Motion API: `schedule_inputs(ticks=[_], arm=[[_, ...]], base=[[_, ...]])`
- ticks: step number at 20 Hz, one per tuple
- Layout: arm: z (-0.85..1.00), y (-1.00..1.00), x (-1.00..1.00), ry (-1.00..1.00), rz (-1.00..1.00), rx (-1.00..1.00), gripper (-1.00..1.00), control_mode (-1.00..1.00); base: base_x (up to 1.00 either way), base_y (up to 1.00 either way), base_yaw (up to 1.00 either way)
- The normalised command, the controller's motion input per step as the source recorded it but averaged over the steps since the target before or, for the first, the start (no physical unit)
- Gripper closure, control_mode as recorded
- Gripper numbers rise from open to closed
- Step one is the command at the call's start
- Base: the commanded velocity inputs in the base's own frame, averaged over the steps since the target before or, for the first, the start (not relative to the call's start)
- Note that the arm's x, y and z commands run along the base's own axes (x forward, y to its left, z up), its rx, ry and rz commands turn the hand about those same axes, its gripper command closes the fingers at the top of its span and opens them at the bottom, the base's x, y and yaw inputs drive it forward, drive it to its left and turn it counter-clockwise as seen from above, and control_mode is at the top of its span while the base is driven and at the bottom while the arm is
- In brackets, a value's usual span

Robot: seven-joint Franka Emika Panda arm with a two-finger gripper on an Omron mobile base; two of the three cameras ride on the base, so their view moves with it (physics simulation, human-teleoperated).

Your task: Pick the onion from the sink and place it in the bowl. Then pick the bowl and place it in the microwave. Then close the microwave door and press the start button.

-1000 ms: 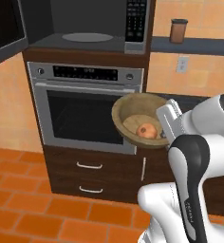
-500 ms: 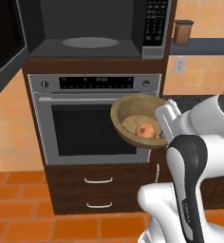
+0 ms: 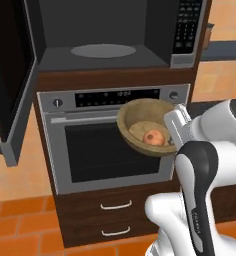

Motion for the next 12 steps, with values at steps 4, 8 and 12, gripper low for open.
schedule_inputs(ticks=[4,8,12], arm=[[0.0,0.0,0.0,0.0,0.0,0.0,1.0,1.0],[0.0,0.0,0.0,0.0,0.0,0.0,1.0,1.0],[0.0,0.0,0.0,0.0,0.0,0.0,1.0,1.0]], base=[[0.43,0.03,-0.08],[0.41,0.03,-0.04],[0.27,0.0,0.0]])
